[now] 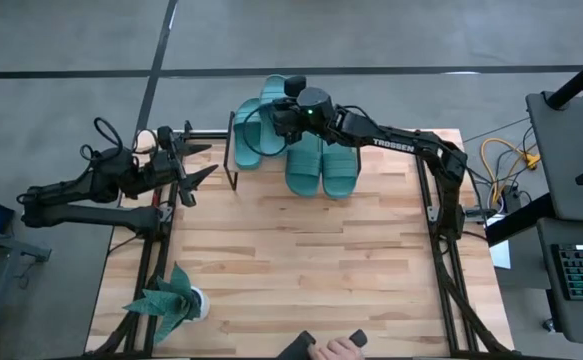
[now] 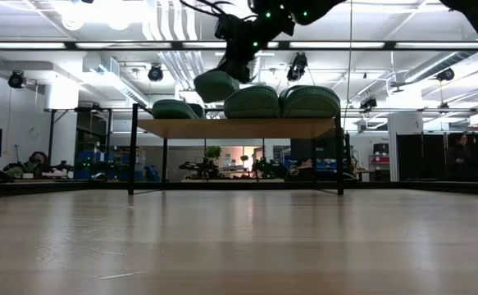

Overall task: Pick and place slides into the shelf
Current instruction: Put the green slide on the shelf

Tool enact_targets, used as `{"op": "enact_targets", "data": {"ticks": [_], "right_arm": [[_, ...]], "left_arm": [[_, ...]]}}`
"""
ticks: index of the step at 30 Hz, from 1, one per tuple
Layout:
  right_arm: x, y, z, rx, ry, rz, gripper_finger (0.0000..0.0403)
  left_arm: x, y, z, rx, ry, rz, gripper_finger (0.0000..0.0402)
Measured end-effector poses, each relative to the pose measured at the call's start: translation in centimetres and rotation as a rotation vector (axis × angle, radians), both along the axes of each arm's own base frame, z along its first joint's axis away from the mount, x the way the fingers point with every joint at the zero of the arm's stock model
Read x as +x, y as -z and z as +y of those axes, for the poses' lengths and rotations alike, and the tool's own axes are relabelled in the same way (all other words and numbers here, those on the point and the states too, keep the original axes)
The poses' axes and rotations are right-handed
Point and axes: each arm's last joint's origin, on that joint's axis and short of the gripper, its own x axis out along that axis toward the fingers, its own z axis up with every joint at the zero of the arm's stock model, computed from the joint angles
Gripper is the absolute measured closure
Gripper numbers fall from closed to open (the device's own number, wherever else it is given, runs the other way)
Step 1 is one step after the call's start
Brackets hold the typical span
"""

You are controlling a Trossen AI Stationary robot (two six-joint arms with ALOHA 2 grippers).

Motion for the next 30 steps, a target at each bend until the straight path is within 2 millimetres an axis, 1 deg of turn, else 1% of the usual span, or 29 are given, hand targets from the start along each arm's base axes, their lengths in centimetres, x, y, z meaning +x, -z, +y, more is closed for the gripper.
{"op": "enact_targets", "data": {"ticks": [2, 7, 16, 26, 30], "right_arm": [[0.5, 0.6, -0.3, -0.014, -0.008, -0.011, 0.0395], [1.5, 2.3, -0.8, -0.037, -0.012, 0.026, 0.0395], [1.4, 3.2, -1.4, -0.027, 0.004, 0.051, 0.0395], [0.9, 3.1, -1.2, -0.022, 0.03, 0.105, 0.0395], [0.5, 2.2, -1.0, -0.029, 0.028, 0.087, 0.0395]], "left_arm": [[0.0, 0.0, 0.0, 0.0, 0.0, 0.001, 0.0185], [0.0, 0.1, 0.0, -0.001, 0.0, 0.008, 0.0185], [0.0, 0.3, 0.0, -0.003, -0.001, 0.026, 0.0185], [0.0, 0.4, 0.0, -0.025, 0.001, 0.02, 0.0185], [-0.1, 0.3, 0.0, -0.024, 0.001, 0.015, 0.0185]]}}
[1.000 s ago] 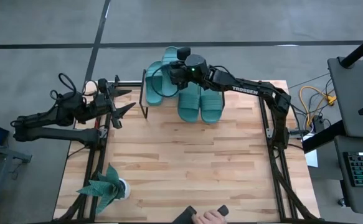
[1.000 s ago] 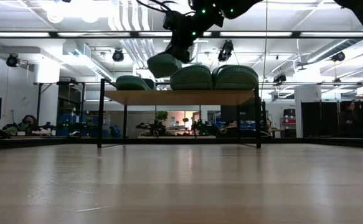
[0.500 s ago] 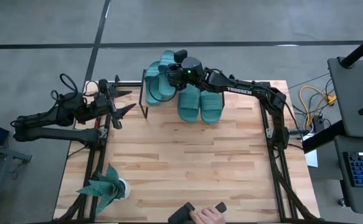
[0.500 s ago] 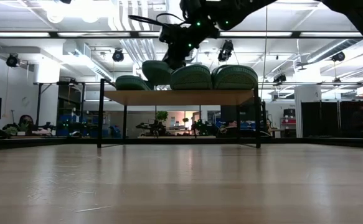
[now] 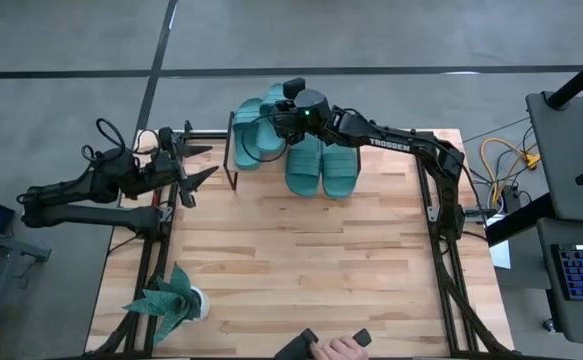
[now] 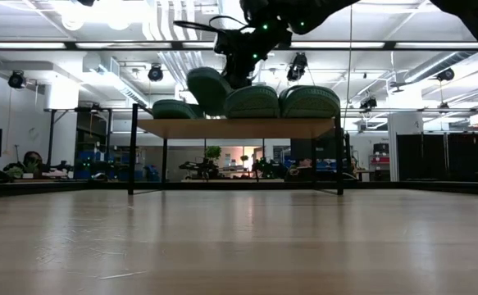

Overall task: Pick and place slides into the shelf
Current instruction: Put the green slide on the shelf

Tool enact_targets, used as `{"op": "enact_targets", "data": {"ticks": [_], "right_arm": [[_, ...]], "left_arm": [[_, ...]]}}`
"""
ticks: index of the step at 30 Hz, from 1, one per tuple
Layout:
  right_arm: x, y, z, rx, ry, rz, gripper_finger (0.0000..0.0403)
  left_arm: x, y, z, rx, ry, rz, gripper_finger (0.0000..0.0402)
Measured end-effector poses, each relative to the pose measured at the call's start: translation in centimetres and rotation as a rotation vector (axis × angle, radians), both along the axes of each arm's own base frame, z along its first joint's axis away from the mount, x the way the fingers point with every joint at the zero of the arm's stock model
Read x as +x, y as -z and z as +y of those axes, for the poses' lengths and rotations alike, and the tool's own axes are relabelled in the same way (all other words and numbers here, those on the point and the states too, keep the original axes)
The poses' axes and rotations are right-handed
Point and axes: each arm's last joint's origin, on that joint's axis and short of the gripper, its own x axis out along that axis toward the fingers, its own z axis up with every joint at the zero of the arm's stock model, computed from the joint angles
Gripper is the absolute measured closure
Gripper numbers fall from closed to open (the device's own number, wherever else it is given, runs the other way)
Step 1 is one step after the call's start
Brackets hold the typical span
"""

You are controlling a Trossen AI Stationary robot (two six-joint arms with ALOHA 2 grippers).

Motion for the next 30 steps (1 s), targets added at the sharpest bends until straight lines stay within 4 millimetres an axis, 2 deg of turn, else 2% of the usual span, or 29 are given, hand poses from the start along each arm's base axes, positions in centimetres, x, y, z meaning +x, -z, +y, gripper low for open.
{"op": "enact_targets", "data": {"ticks": [8, 22, 30], "right_arm": [[-0.9, -1.1, 0.5, -0.017, -0.022, 0.048, 0.0395], [-0.8, -0.8, 0.6, -0.029, -0.067, 0.093, 0.0395], [-0.9, -1.2, 0.6, -0.029, -0.052, 0.059, 0.0395]], "left_arm": [[-0.4, -0.1, 0.0, 0.002, 0.0, -0.015, 0.0185], [-0.5, -0.2, 0.0, 0.006, 0.0, -0.016, 0.0185], [2.0, 0.8, 0.1, 0.182, 0.003, 0.145, 0.0185]]}}
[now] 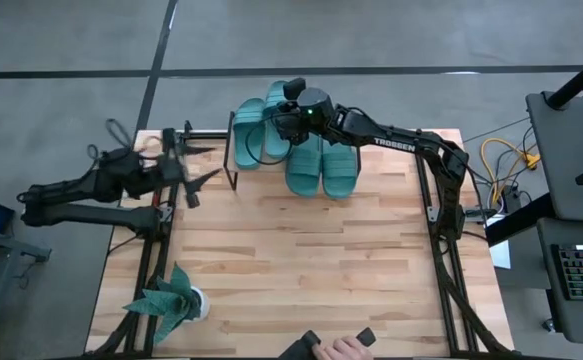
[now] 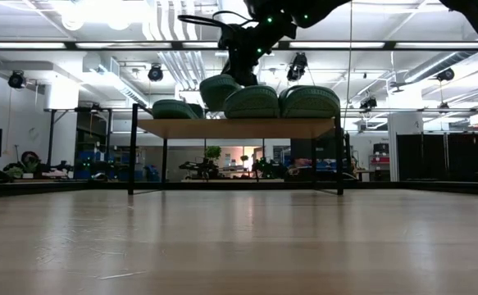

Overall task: Pick and place slides into the shelf
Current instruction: Put the green slide on the shelf

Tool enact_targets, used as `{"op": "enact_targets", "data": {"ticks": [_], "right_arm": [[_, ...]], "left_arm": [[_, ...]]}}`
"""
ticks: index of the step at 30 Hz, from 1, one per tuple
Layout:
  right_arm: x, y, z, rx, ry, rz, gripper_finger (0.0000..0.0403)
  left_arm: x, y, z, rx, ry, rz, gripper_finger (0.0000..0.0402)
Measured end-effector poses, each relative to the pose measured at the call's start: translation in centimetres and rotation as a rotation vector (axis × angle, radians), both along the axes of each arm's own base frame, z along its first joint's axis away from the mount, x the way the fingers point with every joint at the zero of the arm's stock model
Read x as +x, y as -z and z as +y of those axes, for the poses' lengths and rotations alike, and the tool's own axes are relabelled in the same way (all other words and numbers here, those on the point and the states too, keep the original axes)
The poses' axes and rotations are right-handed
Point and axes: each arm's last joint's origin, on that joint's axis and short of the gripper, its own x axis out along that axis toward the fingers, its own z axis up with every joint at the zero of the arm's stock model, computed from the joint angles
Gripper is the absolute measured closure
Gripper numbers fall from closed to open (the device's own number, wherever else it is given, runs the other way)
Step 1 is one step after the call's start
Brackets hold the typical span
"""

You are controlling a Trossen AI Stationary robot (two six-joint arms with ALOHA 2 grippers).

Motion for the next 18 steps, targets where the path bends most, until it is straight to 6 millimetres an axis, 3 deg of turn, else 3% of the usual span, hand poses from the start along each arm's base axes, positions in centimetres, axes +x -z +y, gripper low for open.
{"op": "enact_targets", "data": {"ticks": [11, 18], "right_arm": [[-1.1, -2.2, 0.4, 0.02, 0.017, -0.097, 0.0395], [-1.6, -3.1, 0.8, 0.056, -0.01, -0.138, 0.0395]], "left_arm": [[7.7, 4.2, 0.0, 0.328, 0.013, 0.357, 0.0185], [11.1, 5.1, -1.5, 0.583, -0.212, 0.44, 0.0185]]}}
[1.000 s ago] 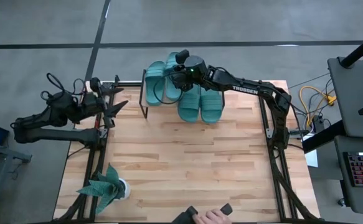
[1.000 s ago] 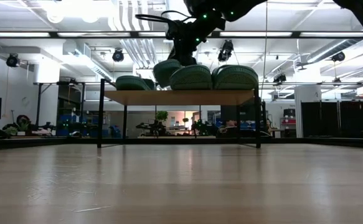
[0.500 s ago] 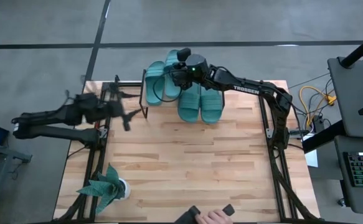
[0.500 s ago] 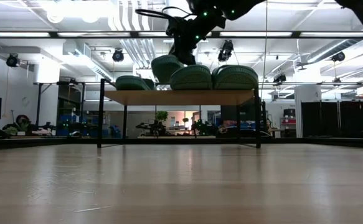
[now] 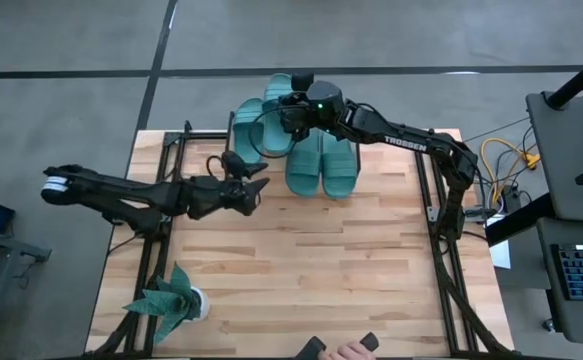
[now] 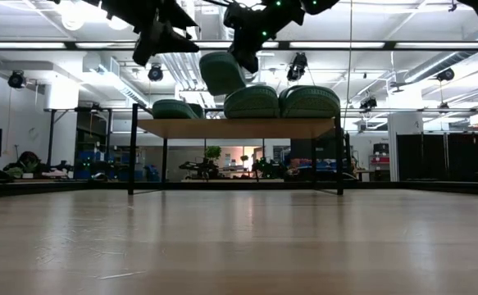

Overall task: Pick and place slides into the shelf
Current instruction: Put the green slide on the shelf

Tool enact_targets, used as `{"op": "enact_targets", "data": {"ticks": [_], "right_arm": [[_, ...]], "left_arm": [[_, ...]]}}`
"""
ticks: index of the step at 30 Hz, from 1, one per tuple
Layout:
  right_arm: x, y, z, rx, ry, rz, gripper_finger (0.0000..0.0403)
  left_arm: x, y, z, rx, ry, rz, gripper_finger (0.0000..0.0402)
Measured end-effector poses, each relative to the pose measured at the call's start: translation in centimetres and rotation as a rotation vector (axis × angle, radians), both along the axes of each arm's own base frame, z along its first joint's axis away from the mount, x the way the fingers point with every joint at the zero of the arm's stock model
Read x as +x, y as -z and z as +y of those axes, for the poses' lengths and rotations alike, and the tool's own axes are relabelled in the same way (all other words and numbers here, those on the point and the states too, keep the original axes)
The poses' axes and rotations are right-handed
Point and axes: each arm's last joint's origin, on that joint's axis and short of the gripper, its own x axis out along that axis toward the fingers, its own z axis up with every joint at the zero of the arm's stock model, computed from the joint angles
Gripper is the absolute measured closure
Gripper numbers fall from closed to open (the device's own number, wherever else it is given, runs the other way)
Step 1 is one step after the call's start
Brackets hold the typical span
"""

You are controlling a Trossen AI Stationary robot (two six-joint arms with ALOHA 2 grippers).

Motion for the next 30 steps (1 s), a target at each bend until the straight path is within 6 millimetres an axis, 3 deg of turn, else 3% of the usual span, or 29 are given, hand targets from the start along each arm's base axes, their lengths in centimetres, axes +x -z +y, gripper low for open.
{"op": "enact_targets", "data": {"ticks": [11, 25, 30], "right_arm": [[0.2, -0.4, 0.7, 0.005, -0.026, -0.034, 0.0395], [-0.5, -2.4, 2.1, 0.039, -0.083, -0.118, 0.0395], [-0.6, -2.4, 2.1, 0.047, -0.083, -0.123, 0.0395]], "left_arm": [[1.9, 0.5, 0.5, 0.106, -0.118, -0.012, 0.0185], [1.7, 0.5, 3.1, 0.128, -0.235, 0.001, 0.0185], [1.8, 0.0, 3.2, 0.122, -0.215, -0.046, 0.0185]]}}
